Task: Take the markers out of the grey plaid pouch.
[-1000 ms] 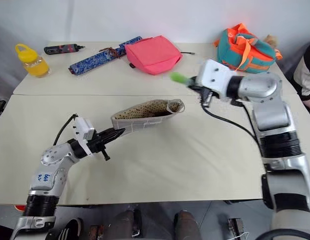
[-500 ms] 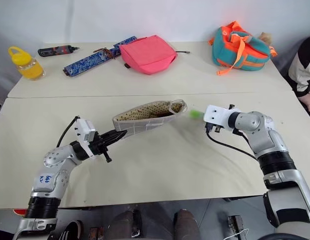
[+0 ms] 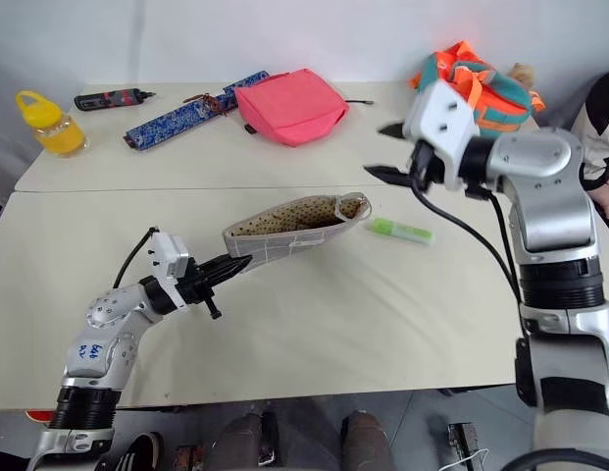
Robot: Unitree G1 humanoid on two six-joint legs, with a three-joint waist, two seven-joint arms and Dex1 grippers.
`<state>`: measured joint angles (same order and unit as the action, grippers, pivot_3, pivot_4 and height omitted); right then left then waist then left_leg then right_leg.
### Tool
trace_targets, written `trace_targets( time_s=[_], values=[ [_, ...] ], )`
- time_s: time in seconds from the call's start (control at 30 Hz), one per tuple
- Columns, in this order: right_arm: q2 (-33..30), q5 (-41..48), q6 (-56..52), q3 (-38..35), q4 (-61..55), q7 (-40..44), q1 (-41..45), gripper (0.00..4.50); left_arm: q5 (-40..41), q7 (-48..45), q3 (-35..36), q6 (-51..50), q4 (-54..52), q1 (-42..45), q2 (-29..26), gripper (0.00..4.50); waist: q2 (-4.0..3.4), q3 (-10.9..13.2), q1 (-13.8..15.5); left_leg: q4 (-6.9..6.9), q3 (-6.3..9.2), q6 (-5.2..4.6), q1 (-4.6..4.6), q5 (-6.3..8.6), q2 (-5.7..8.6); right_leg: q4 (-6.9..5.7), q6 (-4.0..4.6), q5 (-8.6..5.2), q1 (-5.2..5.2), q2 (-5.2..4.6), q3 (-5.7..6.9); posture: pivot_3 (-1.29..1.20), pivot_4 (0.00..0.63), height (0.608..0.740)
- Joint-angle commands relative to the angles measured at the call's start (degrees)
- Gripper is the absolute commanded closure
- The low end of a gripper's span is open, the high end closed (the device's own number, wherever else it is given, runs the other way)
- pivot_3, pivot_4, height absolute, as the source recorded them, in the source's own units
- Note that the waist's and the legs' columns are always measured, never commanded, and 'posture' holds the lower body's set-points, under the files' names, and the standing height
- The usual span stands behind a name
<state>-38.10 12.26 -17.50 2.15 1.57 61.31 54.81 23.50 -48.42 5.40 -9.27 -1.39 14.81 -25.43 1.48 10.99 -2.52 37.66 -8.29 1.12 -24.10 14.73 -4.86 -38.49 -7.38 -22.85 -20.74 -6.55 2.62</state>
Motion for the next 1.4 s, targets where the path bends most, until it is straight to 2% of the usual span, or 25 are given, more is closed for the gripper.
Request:
trace_targets(
  time_s=[0.03,0.13,0.27,0.5,0.63,0.8,0.97,1.07,1.4],
  values=[
    [1.8,2.7,-1.7,3.6,-7.2,2.4,-1.4,1.70,1.6,-0.6,-0.5,-0.4,-2.0,0.4,0.6,4.50,0.00,0.0,0.3,-0.02,0.00,0.00,-0.01,0.01,0.00,0.00,0.00,0.00,-0.02,-0.01,0.00,0.00,0.150,0.740],
    [2.7,1.4,-1.2,7.7,-7.8,4.1,-3.2,2.27,2.0,-0.1,-0.7,-1.6,-2.9,0.5,1.0,4.50,0.00,0.0,0.8,-0.01,-0.01,-0.02,-0.02,0.02,0.02,0.03,0.00,0.00,-0.02,-0.01,0.00,0.00,0.150,0.740],
    [1.5,-5.6,6.2,11.8,-3.6,4.1,-2.4,3.63,2.4,-0.2,-1.3,-2.8,-4.4,0.3,0.9,4.50,0.00,0.0,1.0,0.08,-0.02,-0.04,-0.05,0.03,0.04,0.03,0.00,0.00,0.00,-0.03,0.01,0.00,0.150,0.740],
    [1.6,-12.2,13.0,16.1,2.2,5.6,-1.0,3.63,2.7,-0.7,-2.0,-4.0,-6.0,-0.6,0.5,4.50,0.00,0.0,0.7,0.11,-0.04,-0.04,-0.03,0.03,0.02,0.00,0.00,0.00,-0.01,0.00,0.01,0.00,0.150,0.740],
    [0.2,-17.3,17.8,19.9,5.2,8.9,0.5,3.63,5.7,-1.7,-2.8,-8.7,-7.1,-0.6,0.9,4.50,0.00,0.0,0.7,0.09,-0.05,-0.04,-0.03,0.03,0.01,0.00,0.00,0.00,-0.02,0.00,0.00,0.00,0.150,0.740],
    [0.0,-17.0,13.0,20.7,3.4,13.9,3.7,3.63,11.9,-2.5,-3.0,-17.7,-9.5,-0.3,0.8,4.50,0.00,0.0,0.7,0.10,-0.02,-0.03,-0.03,0.03,-0.01,-0.03,0.00,0.00,-0.04,0.00,-0.01,0.00,0.150,0.740],
    [0.0,-20.4,5.9,23.8,1.4,17.0,4.9,3.63,15.7,-3.2,-3.2,-24.1,-10.3,-0.7,0.2,4.50,0.00,0.0,0.8,0.10,0.05,-0.03,-0.02,0.03,-0.01,-0.03,0.00,0.00,-0.01,0.00,-0.01,0.00,0.150,0.740],
    [-0.4,-24.8,7.0,27.7,1.3,17.5,2.7,3.63,14.3,-2.5,-3.4,-23.4,-9.5,-0.9,0.8,4.50,0.00,0.0,0.8,0.14,0.04,-0.03,-0.02,0.03,0.01,-0.02,0.00,0.00,0.00,0.00,-0.01,0.00,0.150,0.740],
    [2.0,-27.1,7.6,28.8,3.4,15.5,1.1,3.63,12.5,-1.8,-3.9,-21.4,-10.4,-2.6,0.5,4.50,0.00,0.0,0.7,0.17,0.03,-0.03,-0.01,0.03,0.00,-0.01,0.00,0.00,0.03,0.01,-0.01,0.00,0.150,0.740]
  ],
)
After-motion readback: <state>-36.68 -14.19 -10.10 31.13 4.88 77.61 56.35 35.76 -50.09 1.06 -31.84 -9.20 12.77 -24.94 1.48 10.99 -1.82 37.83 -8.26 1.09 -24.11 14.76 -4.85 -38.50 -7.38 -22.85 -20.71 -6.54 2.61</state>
